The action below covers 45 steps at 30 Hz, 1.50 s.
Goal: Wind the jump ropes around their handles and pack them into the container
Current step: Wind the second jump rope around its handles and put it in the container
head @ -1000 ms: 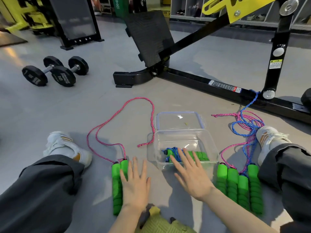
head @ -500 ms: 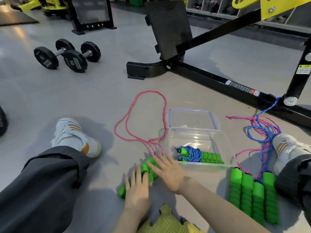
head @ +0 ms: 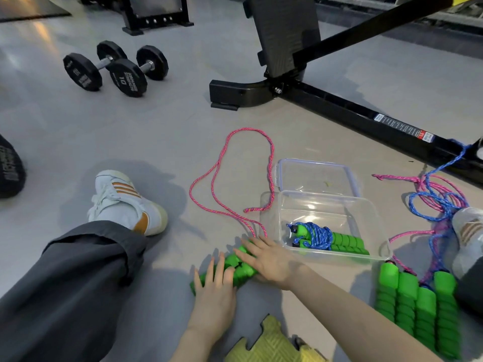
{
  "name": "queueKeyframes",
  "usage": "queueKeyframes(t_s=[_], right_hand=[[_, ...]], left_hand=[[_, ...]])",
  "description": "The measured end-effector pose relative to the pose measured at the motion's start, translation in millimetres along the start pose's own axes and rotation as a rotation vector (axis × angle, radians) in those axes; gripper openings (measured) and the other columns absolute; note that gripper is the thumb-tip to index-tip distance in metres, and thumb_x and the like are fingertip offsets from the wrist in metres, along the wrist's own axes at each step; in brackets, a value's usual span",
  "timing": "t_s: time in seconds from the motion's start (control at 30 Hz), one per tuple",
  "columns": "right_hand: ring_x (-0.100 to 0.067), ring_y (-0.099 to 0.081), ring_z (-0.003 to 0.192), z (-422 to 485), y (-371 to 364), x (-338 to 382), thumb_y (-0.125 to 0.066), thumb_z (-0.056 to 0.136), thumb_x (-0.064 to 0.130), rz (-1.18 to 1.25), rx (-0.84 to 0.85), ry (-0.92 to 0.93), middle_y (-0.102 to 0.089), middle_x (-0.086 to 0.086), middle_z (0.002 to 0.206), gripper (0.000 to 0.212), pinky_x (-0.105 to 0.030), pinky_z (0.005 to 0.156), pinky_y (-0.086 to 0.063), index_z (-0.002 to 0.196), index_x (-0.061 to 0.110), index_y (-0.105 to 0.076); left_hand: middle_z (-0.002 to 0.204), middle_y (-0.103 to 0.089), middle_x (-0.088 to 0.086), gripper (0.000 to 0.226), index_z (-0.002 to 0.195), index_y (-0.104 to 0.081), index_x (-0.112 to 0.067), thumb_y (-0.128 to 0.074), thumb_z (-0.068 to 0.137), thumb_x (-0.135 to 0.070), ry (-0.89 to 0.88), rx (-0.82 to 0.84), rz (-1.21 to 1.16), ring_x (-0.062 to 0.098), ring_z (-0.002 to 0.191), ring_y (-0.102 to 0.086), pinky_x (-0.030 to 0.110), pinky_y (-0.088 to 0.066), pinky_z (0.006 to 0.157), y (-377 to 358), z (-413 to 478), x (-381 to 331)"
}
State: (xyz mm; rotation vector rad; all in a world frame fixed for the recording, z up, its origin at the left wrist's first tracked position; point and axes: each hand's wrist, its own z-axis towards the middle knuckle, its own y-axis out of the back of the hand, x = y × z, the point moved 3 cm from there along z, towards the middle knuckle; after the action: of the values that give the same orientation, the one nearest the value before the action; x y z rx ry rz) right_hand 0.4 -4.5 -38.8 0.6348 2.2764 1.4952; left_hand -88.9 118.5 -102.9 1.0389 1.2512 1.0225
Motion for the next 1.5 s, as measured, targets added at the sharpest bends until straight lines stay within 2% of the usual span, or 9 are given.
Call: queueKeyframes(t_s=[0.2, 0.27, 0.37, 0.53, 0.7, 0.87, 1.0, 1.27, 1.5], right_hand=[[-0.034, -0.036, 0.134, 2.6, 6.0, 2.5, -0.066, 0.082, 0.021, 0.000, -0.107, 0.065, -0.044, -0.023, 0.137, 0.068, -0.037, 0.113, -0.023, 0.141, 0.005, -0.036], [-0.032, -0.033, 0.136, 2.5, 7.1, 5.3, -0.063, 0.084, 0.020, -0.021, -0.105, 0.073, -0.037, -0.024, 0.143, 0.070, -0.034, 0.114, -0.019, 0.143, 0.003, -0.030], [-0.035, -0.029, 0.133, 3.6, -0.5, 7.0, -0.046, 0.094, 0.011, 0.003, 0.000, 0.088, -0.032, -0.023, 0.142, 0.064, -0.039, 0.112, -0.014, 0.148, 0.004, -0.012], [-0.035, -0.034, 0.123, 2.4, -0.5, 8.4, -0.058, 0.087, 0.015, 0.011, 0.015, 0.086, -0.037, -0.022, 0.132, 0.076, -0.040, 0.104, -0.026, 0.147, 0.004, -0.012], [-0.030, -0.056, 0.088, -7.6, 10.1, -0.3, -0.083, 0.051, 0.030, 0.049, -0.239, 0.112, -0.055, -0.014, 0.099, 0.095, -0.034, 0.077, -0.050, 0.131, 0.001, -0.042], [-0.027, -0.061, 0.091, -28.2, 47.1, -19.9, -0.081, 0.047, 0.041, -0.119, -0.564, 0.038, -0.059, -0.008, 0.097, 0.101, -0.045, 0.096, -0.046, 0.132, 0.003, -0.041], [-0.030, -0.060, 0.095, -54.9, 83.4, -41.5, -0.081, 0.051, 0.038, -0.292, -0.713, -0.088, -0.058, -0.013, 0.107, 0.102, -0.051, 0.105, -0.031, 0.135, 0.005, -0.034], [-0.032, -0.043, 0.098, -121.3, 145.7, -80.5, -0.082, 0.051, 0.029, -0.381, -0.990, -0.223, -0.048, -0.013, 0.111, 0.094, -0.048, 0.101, -0.028, 0.133, 0.011, -0.039], [-0.032, -0.051, 0.091, -177.0, 161.3, -102.6, -0.057, 0.069, 0.007, -0.495, -1.087, -0.318, -0.043, -0.012, 0.118, 0.081, -0.046, 0.099, -0.029, 0.142, 0.018, -0.025]], left_hand=[[0.138, -0.039, 0.027, 0.048, 0.133, -0.044, -0.019, -0.012, 0.103, -0.039, -0.142, -0.149, 0.102, 0.041, 0.127, -0.036, 0.061, -0.017, 0.104, -0.1, -7.9, 16.5], [0.139, -0.037, 0.027, 0.050, 0.135, -0.044, -0.022, -0.008, 0.103, -0.039, -0.156, -0.179, 0.158, 0.043, 0.126, -0.037, 0.063, -0.022, 0.100, -0.8, -10.0, 19.7], [0.137, -0.038, 0.024, 0.049, 0.140, -0.036, -0.024, -0.031, 0.093, -0.037, -0.169, -0.161, 0.191, 0.036, 0.112, -0.045, 0.054, -0.038, 0.086, -0.1, -11.8, 20.2], [0.129, -0.042, 0.021, 0.066, 0.142, -0.023, -0.028, -0.039, 0.077, -0.029, -0.247, -0.214, 0.269, 0.031, 0.099, -0.046, 0.044, -0.048, 0.070, 4.0, -9.5, 22.7], [0.131, -0.041, 0.024, 0.066, 0.141, -0.037, -0.022, -0.043, 0.075, -0.017, -0.334, -0.316, 0.416, 0.034, 0.095, -0.046, 0.047, -0.035, 0.080, 29.9, -4.3, 17.0], [0.143, -0.031, 0.025, 0.136, 0.152, -0.003, -0.009, -0.085, 0.044, -0.018, -0.317, -0.279, 0.446, 0.038, 0.109, -0.043, 0.053, -0.032, 0.088, 74.9, 30.0, 12.1], [0.146, -0.024, 0.027, 0.079, 0.146, -0.014, -0.007, -0.049, 0.074, -0.006, -0.375, -0.472, 0.532, 0.039, 0.114, -0.041, 0.057, -0.030, 0.093, 122.5, 57.7, -12.8], [0.134, -0.034, 0.021, 0.086, 0.142, -0.020, -0.009, -0.055, 0.064, -0.010, -0.550, -0.767, 0.562, 0.037, 0.115, -0.039, 0.053, -0.028, 0.094, 207.1, 99.1, -74.8], [0.134, -0.035, 0.023, 0.058, 0.144, -0.016, -0.010, -0.006, 0.089, 0.007, -0.651, -0.857, 0.641, 0.038, 0.116, -0.039, 0.057, -0.031, 0.093, 236.7, 111.2, -109.3]])
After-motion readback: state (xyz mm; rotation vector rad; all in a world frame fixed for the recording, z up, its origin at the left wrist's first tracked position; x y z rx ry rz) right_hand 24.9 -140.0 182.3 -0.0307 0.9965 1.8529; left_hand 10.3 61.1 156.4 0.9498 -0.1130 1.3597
